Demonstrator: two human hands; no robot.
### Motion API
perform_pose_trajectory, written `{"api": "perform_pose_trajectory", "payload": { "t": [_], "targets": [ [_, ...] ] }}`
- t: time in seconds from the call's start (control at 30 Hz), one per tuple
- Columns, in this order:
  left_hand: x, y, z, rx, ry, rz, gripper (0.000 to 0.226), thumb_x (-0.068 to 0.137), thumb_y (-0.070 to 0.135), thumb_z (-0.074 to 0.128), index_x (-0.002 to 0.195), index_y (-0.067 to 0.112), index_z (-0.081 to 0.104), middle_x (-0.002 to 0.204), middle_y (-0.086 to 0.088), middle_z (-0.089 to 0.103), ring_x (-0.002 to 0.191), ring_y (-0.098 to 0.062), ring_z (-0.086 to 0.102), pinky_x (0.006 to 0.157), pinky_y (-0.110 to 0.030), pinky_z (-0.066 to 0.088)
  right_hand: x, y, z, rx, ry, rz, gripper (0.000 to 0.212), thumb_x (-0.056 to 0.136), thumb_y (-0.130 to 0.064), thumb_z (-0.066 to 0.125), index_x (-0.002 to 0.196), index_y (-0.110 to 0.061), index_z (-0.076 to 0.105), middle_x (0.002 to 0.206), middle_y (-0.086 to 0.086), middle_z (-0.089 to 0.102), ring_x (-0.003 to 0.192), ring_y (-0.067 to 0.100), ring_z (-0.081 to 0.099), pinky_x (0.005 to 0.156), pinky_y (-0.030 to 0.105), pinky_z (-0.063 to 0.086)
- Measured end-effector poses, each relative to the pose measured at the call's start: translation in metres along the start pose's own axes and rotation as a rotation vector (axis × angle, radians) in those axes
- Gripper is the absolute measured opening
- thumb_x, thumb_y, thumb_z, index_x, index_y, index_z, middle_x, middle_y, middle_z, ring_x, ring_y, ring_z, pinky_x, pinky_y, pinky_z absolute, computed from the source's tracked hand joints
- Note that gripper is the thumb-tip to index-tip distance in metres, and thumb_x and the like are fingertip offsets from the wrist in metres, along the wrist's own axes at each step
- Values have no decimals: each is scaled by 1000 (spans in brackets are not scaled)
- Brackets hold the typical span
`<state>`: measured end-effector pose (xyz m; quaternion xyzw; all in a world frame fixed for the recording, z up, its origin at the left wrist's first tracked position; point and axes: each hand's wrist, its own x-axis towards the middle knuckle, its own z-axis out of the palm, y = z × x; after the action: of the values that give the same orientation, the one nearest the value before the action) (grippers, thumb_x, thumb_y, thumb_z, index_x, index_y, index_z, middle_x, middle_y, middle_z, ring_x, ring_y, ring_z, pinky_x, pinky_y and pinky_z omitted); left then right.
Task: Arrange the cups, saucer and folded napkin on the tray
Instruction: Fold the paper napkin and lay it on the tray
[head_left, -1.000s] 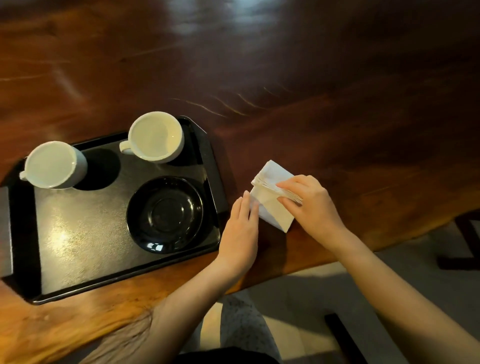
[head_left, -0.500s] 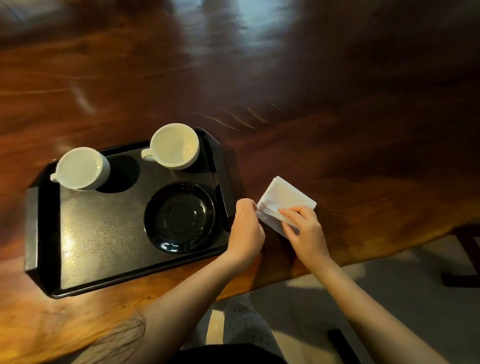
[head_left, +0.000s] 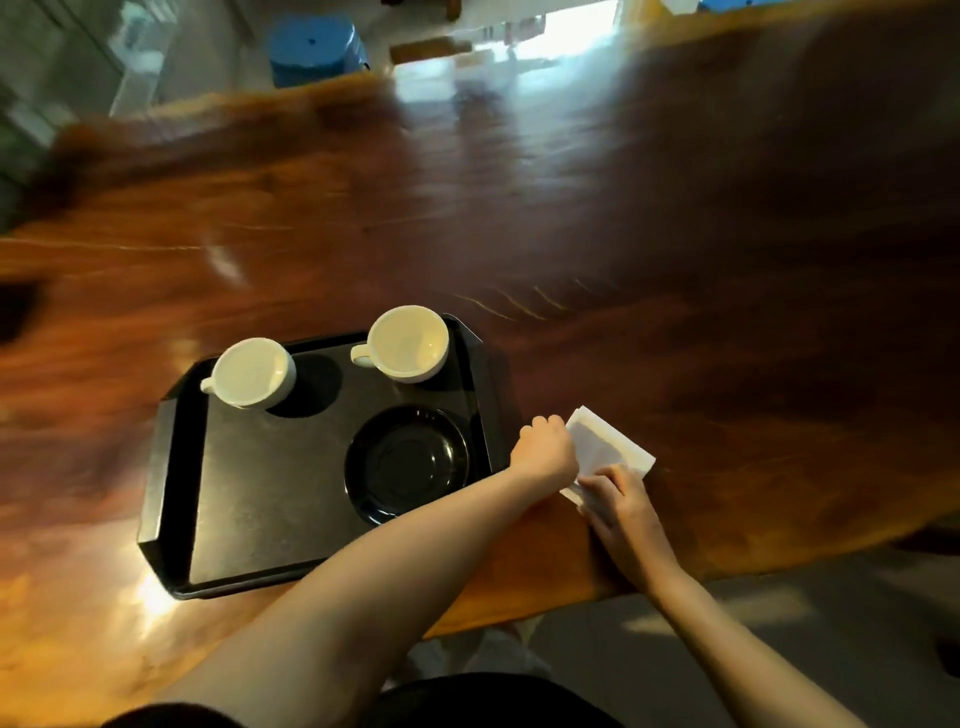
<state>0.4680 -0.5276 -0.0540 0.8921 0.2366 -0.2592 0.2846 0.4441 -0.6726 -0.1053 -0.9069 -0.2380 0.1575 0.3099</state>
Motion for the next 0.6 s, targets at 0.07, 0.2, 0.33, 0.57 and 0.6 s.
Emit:
{"api": "perform_pose_trajectory", "payload": {
  "t": [0.07, 0.2, 0.33, 0.57, 0.6],
  "targets": [
    [5, 2, 2, 33, 7, -16, 40, 90, 7, 52, 129, 3, 42, 135, -17, 44, 125, -33, 44, 100, -40, 43, -1, 0, 3, -74, 27, -58, 33, 81, -7, 69, 114, -8, 63, 112, 11, 60, 101, 20, 56, 85, 16, 43],
    [12, 5, 4, -2, 30, -30, 41, 90, 4, 51, 130, 3, 41, 136, -17, 41, 128, -32, 39, 102, -40, 41, -5, -1, 6, -103, 55, -65, 35, 80, -4, 70, 114, -8, 65, 111, 12, 64, 104, 27, 60, 86, 28, 48],
    [15, 4, 5, -37, 25, -40, 39, 89, -2, 49, 127, 2, 41, 136, -18, 40, 127, -34, 38, 101, -42, 41, -5, 3, -7, -19, 134, 15, 23, 89, -18, 57, 107, -5, 65, 106, 12, 64, 100, 25, 59, 82, 23, 45],
    [22, 7, 1, -212, -17, -177, 45, 87, 0, 53, 130, 2, 41, 135, -18, 43, 125, -33, 46, 99, -38, 47, 23, 0, -26, 163, 206, 603, 31, 83, -7, 66, 108, 2, 50, 114, 20, 54, 94, 32, 59, 67, 30, 44],
    [23, 7, -2, -251, -53, -190, 43, 86, 2, 54, 128, 1, 44, 129, -17, 49, 120, -32, 52, 91, -36, 52, 27, 0, -27, 161, 194, 613, 29, 82, -6, 65, 107, 3, 51, 113, 21, 56, 94, 33, 59, 66, 29, 43]
  ]
}}
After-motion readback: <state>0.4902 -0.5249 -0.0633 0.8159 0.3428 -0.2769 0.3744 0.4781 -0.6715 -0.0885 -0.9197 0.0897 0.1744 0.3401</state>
